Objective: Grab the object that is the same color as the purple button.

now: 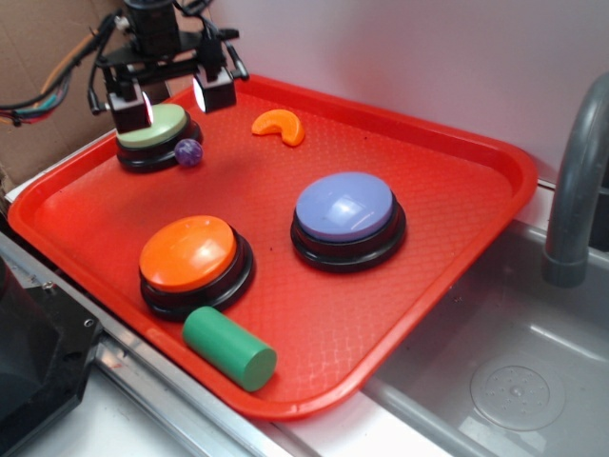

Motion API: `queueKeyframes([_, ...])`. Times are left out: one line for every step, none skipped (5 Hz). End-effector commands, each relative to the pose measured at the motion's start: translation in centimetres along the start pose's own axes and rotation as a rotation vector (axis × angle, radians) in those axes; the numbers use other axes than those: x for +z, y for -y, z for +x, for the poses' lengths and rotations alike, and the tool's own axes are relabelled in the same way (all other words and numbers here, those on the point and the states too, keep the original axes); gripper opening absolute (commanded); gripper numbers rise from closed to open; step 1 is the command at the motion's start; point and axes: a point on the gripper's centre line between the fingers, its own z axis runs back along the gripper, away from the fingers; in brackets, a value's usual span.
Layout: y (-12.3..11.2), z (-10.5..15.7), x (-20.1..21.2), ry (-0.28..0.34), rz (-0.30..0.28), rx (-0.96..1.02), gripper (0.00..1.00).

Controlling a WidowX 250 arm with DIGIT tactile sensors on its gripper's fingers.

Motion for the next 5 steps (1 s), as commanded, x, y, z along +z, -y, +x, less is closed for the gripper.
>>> queueKeyframes([-0.1,1.3,-1.9,0.032,-0.027,0.066,1.0])
queueKeyframes([-0.4,1.5,-2.8,0.03,-0.037,0.086,1.0])
queueKeyframes([-0.8,1.6,-3.4,0.017,-0.042,0.095,1.0])
queueKeyframes([-0.9,1.7,-3.7,0.023,-0.054,0.096,1.0])
queueKeyframes([-1.0,1.7,-3.9,0.011,-0.068,0.108,0.76])
